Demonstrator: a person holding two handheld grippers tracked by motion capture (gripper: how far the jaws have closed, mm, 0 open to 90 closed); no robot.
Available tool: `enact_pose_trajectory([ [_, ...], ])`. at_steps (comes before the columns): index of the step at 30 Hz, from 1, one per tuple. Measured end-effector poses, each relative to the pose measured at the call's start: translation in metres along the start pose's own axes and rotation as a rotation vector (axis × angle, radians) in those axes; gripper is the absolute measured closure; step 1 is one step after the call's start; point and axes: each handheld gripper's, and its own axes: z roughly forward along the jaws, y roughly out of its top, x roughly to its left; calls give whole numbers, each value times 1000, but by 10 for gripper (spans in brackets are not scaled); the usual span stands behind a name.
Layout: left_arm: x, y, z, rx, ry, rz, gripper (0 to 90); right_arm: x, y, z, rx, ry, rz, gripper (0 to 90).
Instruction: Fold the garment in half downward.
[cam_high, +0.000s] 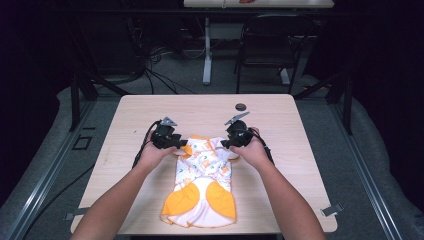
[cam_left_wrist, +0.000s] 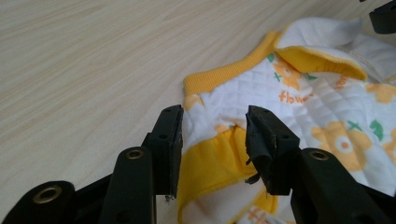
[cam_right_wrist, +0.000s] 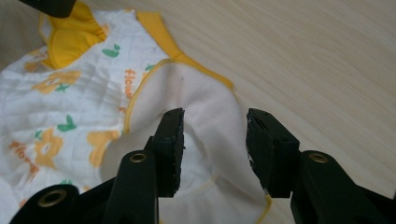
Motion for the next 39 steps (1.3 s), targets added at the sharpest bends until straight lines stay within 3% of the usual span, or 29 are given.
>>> enact_pose_trajectory([
  [5, 4, 4, 11, 6, 23, -5, 582, 0, 3, 15, 6, -27, 5, 590],
  [8, 6, 5, 16, -1, 9, -26, 590, -3, 5, 19, 16, -31, 10, 602],
  [14, 9, 5, 24, 14, 30, -16, 589, -7, 3, 28, 19, -65, 49, 607],
  [17, 10, 2, 30, 24, 34, -21, 589, -9, 2, 33, 27, -39, 74, 592],
  [24, 10, -2, 34, 32, 32, -33, 590, -10, -1, 39, 51, -27, 93, 574],
  [29, 9, -4, 36, 60, 25, -27, 595, -13, -6, 44, 41, 9, 137, 563],
  [32, 7, -4, 36, 58, 27, -13, 621, -14, -6, 45, 46, 9, 138, 567],
  [39, 2, -3, 37, 65, 23, 6, 699, -12, -6, 45, 62, 31, 153, 667],
])
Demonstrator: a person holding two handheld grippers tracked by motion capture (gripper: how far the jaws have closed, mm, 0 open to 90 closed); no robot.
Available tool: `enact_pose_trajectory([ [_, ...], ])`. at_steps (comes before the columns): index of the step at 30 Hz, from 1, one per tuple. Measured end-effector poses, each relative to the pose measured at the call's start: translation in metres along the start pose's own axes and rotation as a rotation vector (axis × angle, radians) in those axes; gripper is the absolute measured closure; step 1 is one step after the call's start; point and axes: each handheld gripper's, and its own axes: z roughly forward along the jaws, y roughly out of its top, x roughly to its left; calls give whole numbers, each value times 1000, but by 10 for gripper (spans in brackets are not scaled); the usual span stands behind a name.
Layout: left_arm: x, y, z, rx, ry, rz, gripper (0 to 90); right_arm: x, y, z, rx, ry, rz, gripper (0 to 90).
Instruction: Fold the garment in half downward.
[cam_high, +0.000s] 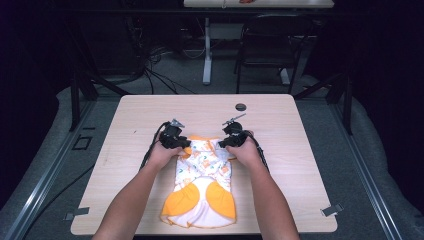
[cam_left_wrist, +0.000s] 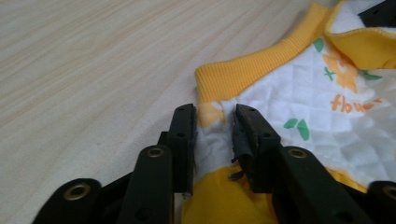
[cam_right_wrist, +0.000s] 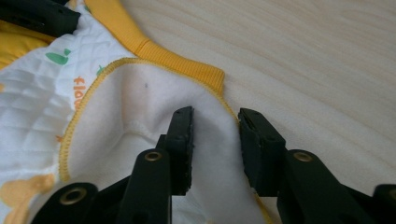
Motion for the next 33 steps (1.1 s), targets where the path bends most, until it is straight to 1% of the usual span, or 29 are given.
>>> enact_pose_trajectory([
  [2, 0, 0, 0, 2, -7, -9, 718, -1, -1, 0, -2, 19, 21, 706],
  [4, 0, 0, -1, 8, -13, -7, 759, -1, -1, 0, 3, 38, 39, 763],
  [5, 0, 0, -1, 8, -13, -7, 775, 1, 0, 0, -2, 40, 43, 785],
  [6, 0, -1, -1, 8, -17, -9, 775, 1, 0, 0, -2, 40, 43, 785],
  [7, 0, -1, -2, 6, -19, -15, 802, 3, 0, 0, 8, 26, 20, 823],
  [8, -1, -2, -1, -2, -22, -32, 824, 6, 0, 1, 14, 3, -11, 848],
  [10, 0, -2, -2, 2, -24, -41, 841, 8, 0, 1, 8, -5, -26, 857],
  [11, 0, -2, -2, 2, -24, -41, 844, 8, 0, 1, 8, -5, -26, 857],
  [13, -1, -2, -4, 11, -17, -34, 850, 11, 1, 0, 7, -20, -52, 866],
  [14, -1, -1, -4, 13, -15, -37, 852, 12, 1, 0, -5, -20, -48, 868],
  [15, -1, -1, -4, 13, -15, -37, 855, 12, 1, 0, -5, -20, -48, 868],
  [16, -1, -1, -6, 12, -9, -32, 856, 13, 2, -2, 5, -32, -76, 870],
  [19, -1, 0, -9, 8, -12, -32, 862, 14, 3, -4, 0, -31, -83, 870],
  [20, 0, 1, -13, 0, -18, -30, 864, 14, 3, -7, -7, -28, -90, 872],
  [22, 0, 1, -15, -6, -18, -31, 866, 14, 3, -8, -17, -26, -97, 872],
  [23, 0, 3, -20, -19, -18, -25, 868, 15, 4, -12, -34, -22, -99, 872],
  [24, 0, 3, -20, -19, -18, -25, 868, 16, 3, -13, -62, -19, -87, 872],
  [25, -1, 5, -24, -36, -21, -27, 869, 16, 5, -16, -42, -21, -109, 872],
  [27, -1, 5, -26, -40, -19, -21, 870, 16, 5, -18, -46, -21, -106, 872],
  [29, -2, 7, -30, -42, -15, -12, 870, 16, 6, -21, -63, -23, -100, 872],
  [30, -2, 9, -34, -45, -16, -5, 871, 18, 8, -24, -66, -21, -112, 872],
  [33, -2, 10, -38, -59, -11, -5, 872, 20, 11, -29, -80, -22, -120, 872],
])
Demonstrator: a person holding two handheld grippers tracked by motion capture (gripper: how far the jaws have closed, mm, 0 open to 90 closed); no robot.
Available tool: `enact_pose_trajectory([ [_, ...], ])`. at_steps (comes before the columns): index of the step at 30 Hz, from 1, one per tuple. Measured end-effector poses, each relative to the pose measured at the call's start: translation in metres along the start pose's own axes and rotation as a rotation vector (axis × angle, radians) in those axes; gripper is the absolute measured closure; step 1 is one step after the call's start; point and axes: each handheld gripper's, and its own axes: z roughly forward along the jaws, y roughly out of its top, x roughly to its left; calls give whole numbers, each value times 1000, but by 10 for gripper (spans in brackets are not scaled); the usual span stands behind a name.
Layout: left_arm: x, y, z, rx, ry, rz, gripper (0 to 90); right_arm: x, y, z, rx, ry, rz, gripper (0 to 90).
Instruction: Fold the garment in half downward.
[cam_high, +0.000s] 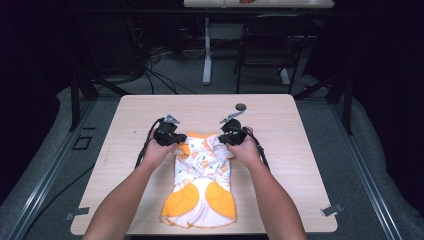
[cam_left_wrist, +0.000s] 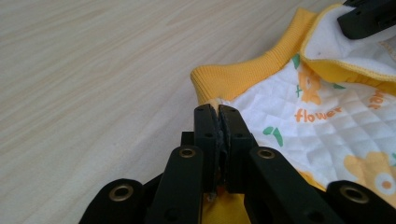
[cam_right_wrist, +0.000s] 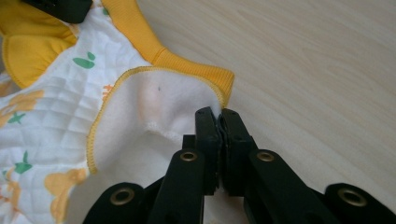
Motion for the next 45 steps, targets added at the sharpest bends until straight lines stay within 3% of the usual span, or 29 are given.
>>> enact_pose_trajectory([
  [5, 4, 4, -14, -38, 10, -4, 873, 6, 12, -13, -36, -6, -34, 872],
  [13, 6, 16, -32, -72, 32, 7, 873, 16, 30, -26, -39, -36, -104, 872],
  [20, 8, 24, -41, -85, 38, 15, 873, 18, 40, -36, -61, -48, -121, 872],
  [26, 8, 37, -53, -123, 50, 22, 873, 17, 54, -51, -105, -73, -133, 872],
  [27, 8, 42, -57, -139, 53, 24, 872, 17, 56, -53, -129, -72, -117, 872],
  [33, 5, 50, -63, -170, 64, 45, 873, 15, 66, -66, -150, -100, -133, 872],
  [36, 3, 51, -65, -173, 62, 60, 873, 15, 66, -69, -167, -96, -133, 872],
  [45, -2, 35, -61, -168, 42, 74, 873, 20, 51, -65, -140, -83, -168, 871],
])
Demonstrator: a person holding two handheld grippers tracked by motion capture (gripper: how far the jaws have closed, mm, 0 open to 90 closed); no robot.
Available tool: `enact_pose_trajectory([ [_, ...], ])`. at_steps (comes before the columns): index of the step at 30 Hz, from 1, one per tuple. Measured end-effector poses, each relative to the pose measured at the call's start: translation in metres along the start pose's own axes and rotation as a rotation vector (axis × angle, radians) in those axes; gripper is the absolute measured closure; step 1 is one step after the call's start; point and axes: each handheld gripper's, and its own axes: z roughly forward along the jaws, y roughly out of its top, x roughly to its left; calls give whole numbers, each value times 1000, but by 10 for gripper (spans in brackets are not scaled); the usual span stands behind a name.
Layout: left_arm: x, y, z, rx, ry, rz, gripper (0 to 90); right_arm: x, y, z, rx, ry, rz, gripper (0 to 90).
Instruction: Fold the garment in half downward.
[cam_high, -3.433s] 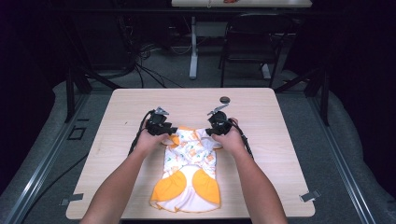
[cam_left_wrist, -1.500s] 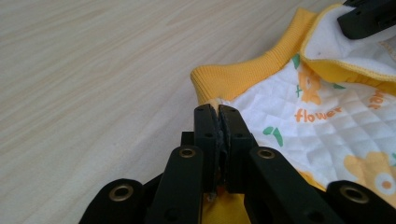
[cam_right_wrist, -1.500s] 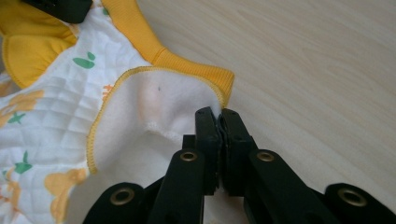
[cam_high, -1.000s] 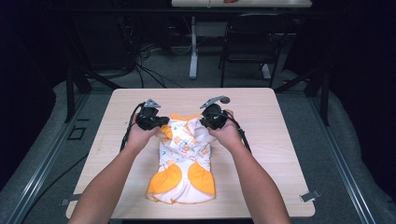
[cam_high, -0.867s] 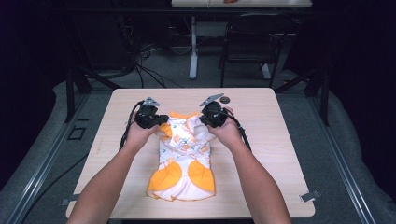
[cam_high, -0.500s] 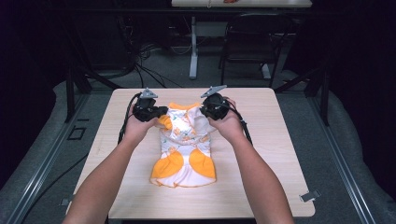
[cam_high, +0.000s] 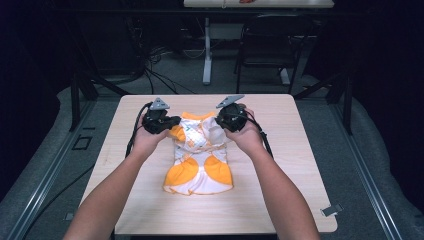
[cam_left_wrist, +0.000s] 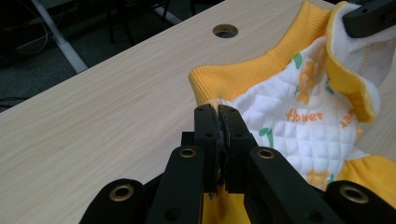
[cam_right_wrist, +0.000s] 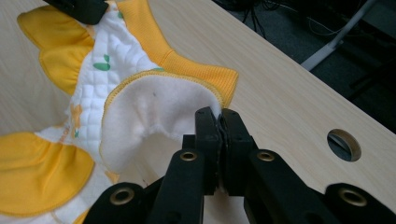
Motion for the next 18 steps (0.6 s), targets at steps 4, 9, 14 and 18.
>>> enact_pose_trajectory([
  [4, -1, -6, -2, -3, -8, 4, 873, 4, -4, -1, -3, 10, -6, 871],
  [9, -2, -11, -5, -1, -16, 6, 872, 8, -10, -1, -8, 26, -8, 871],
  [14, -6, -18, -7, 4, -33, 8, 872, 13, -15, -2, -4, 36, -27, 871],
  [18, -8, -20, -8, 11, -40, 18, 872, 16, -20, -3, 4, 47, -34, 871],
])
